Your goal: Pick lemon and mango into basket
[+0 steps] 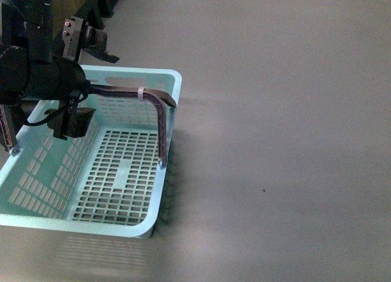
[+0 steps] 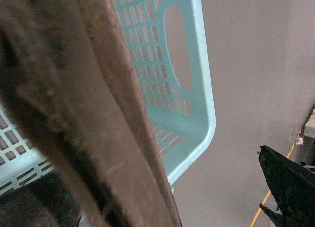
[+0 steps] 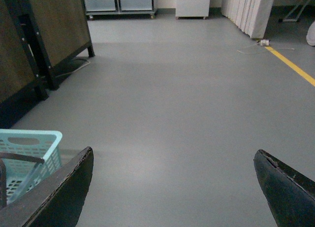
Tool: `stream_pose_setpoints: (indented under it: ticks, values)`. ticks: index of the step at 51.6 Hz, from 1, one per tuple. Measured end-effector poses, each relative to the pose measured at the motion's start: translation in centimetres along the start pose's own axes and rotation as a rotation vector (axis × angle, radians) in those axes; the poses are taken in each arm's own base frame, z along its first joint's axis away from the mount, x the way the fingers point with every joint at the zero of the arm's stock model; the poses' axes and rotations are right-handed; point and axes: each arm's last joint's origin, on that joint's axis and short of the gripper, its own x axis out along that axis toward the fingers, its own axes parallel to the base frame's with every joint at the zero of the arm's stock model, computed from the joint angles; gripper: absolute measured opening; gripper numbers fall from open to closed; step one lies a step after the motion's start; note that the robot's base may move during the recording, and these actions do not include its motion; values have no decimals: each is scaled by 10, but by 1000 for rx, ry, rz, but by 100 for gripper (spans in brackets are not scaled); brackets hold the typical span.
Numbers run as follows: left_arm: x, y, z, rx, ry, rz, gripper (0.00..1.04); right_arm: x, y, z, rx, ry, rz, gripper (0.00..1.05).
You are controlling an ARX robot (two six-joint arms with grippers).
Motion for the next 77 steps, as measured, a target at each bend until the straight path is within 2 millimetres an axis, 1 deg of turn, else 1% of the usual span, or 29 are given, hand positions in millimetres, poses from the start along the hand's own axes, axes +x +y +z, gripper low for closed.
stream_pose_setpoints:
  ticks: [1,3,5,11,12,14,16,18,21,23,28,34,41,44,45,46,48,49,50,51,52,55,56,58,59,62,70,74,77]
  values:
    - [1,-1,0,0,-2,-1,98,0,0,0,0,0,0,96]
    - [3,-1,0,0,-2,1,94,0,0,0,0,0,0,96]
    - [6,-3,0,-4,-1,-3,89,0,0,0,0,0,0,96]
    - [13,-10,1,-27,-13,-2,66,0,0,0,0,0,0,96]
    - [15,-10,1,-31,-15,8,61,0,0,0,0,0,0,96]
    - [17,-10,1,-30,-12,22,55,0,0,0,0,0,0,96]
    - [21,-9,1,-31,-8,49,46,0,0,0,0,0,0,96]
    - [22,-11,2,-69,-5,68,38,0,0,0,0,0,0,96]
    - [22,-14,4,-86,-10,81,31,0,0,0,0,0,0,96]
    - [23,-14,4,-82,-4,89,28,0,0,0,0,0,0,96]
    - [21,-14,6,-90,-2,94,27,0,0,0,0,0,0,96]
    - [3,-11,7,-104,-5,81,26,0,0,0,0,0,0,96]
    - [-32,-12,11,-128,2,45,26,0,0,0,0,0,0,96]
    - [-57,-18,15,-149,7,7,26,0,0,0,0,0,0,96]
    - [-62,-19,16,-151,8,-1,26,0,0,0,0,0,0,96]
    - [-73,-22,18,-159,8,-17,26,0,0,0,0,0,0,96]
    - [-84,-25,20,-168,6,-35,26,0,0,0,0,0,0,96]
    - [-96,-29,22,-178,8,-54,25,0,0,0,0,0,0,96]
    - [-102,-30,23,-179,6,-61,24,0,0,0,0,0,0,96]
    - [-113,-33,25,-185,3,-80,21,0,0,0,0,0,0,96]
    - [-129,-37,28,-194,-1,-104,16,0,0,0,0,0,0,96]
    - [-161,-44,35,-219,-7,-151,6,0,0,0,0,0,0,96]
    - [-166,-45,36,-222,-9,-157,6,0,0,0,0,0,0,96]
    - [-186,-47,40,-238,-15,-182,6,0,0,0,0,0,0,96]
    - [-191,-47,41,-241,-17,-187,6,0,0,0,0,0,0,96]
    - [-214,-50,46,-260,-25,-215,6,0,0,0,0,0,0,96]
    - [-264,-56,53,-282,-44,-294,6,0,0,0,0,0,0,96]
    - [-285,-58,54,-284,-45,-329,6,0,0,0,0,0,0,96]
    - [-295,-61,54,-286,-40,-351,6,0,0,0,0,0,0,96]
